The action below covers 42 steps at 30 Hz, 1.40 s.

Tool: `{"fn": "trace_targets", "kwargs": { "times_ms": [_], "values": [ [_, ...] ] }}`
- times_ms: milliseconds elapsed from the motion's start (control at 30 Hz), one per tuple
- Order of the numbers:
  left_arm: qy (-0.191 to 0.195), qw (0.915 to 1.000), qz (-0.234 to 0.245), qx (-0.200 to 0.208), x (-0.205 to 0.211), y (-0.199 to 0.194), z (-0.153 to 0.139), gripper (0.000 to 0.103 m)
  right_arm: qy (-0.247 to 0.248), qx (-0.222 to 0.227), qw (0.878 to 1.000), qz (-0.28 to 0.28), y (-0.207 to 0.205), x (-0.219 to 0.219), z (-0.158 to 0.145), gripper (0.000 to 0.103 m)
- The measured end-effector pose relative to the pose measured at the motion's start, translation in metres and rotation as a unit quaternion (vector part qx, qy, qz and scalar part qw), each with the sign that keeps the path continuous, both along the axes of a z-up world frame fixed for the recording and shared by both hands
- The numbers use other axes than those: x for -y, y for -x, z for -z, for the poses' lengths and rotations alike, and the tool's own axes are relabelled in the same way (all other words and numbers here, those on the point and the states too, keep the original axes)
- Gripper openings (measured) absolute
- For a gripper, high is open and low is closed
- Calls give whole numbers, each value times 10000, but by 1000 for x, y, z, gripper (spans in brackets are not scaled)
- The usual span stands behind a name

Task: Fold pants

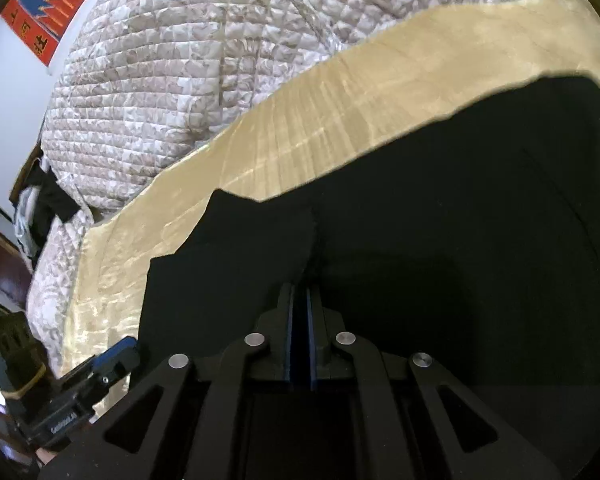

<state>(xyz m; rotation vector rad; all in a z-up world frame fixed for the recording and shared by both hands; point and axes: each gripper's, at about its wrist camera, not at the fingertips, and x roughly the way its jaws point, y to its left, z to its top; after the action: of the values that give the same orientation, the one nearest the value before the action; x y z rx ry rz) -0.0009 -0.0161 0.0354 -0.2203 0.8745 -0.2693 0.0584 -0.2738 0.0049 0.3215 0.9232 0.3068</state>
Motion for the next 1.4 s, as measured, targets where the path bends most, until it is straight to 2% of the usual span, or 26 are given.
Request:
{"fn": "trace_targets", "kwargs": {
  "times_ms": [33, 100, 133, 167, 233, 300, 433, 567, 600, 667, 733, 800, 900, 1067, 1200, 1333, 1400],
  "values": [
    [51, 10000, 35, 39, 0, 1, -2, 37, 200, 157, 9997, 31, 4, 0, -7, 7],
    [77, 9998, 102, 116, 1, 4, -5, 37, 482, 546, 9973, -37, 17, -3, -22, 18],
    [57, 9999, 125, 105, 3, 5, -4, 37, 544, 710, 9959, -112, 25, -5, -26, 28],
    [57, 9999, 155, 39, 5, 6, 1, 37, 566, 790, 9951, -194, 31, -7, -27, 34],
    [2, 9997, 217, -95, 10, 8, 12, 37, 718, 668, 9938, -519, 42, -17, -18, 36],
    [-258, 9992, 280, 138, 18, 15, 14, 37, 1162, 327, 9886, -898, 47, -29, 3, 36],
    [-376, 9986, 339, 165, 22, 12, 8, 39, 1713, 725, 9796, -759, 49, -30, -7, 36],
    [-411, 9987, 172, 254, 17, -13, -1, 40, 1389, 948, 9834, -679, 27, -36, -24, 36],
    [-411, 9988, 188, 212, 16, -21, 0, 44, 1352, 950, 9834, -745, 18, -40, -23, 36],
    [-419, 9987, 226, -195, 13, -39, 14, 45, 1445, 599, 9846, -784, -7, -48, -6, 36],
    [-193, 9996, 140, -134, 8, -39, 17, 45, 1468, 278, 9871, -577, -17, -44, 10, 35],
    [-302, 9993, 209, -64, 11, -32, 15, 45, 1274, 353, 9901, -472, -12, -38, 5, 35],
    [-381, 9990, 240, 2, 16, -19, 11, 45, 1374, 562, 9877, -496, 4, -38, -2, 35],
    [-463, 9978, 432, 214, 29, 11, 2, 45, 1421, 616, 9866, -522, 46, -37, -2, 35],
    [-519, 9961, 677, 206, 40, 32, 11, 45, 1462, 769, 9850, -508, 80, -38, 5, 36],
    [-840, 9918, 780, 569, 48, 43, 19, 46, 1818, 901, 9779, -506, 89, -39, 15, 49],
    [-795, 9924, 717, 605, 48, 42, 19, 48, 1764, 897, 9788, -528, 88, -36, 16, 49]
  ]
}}
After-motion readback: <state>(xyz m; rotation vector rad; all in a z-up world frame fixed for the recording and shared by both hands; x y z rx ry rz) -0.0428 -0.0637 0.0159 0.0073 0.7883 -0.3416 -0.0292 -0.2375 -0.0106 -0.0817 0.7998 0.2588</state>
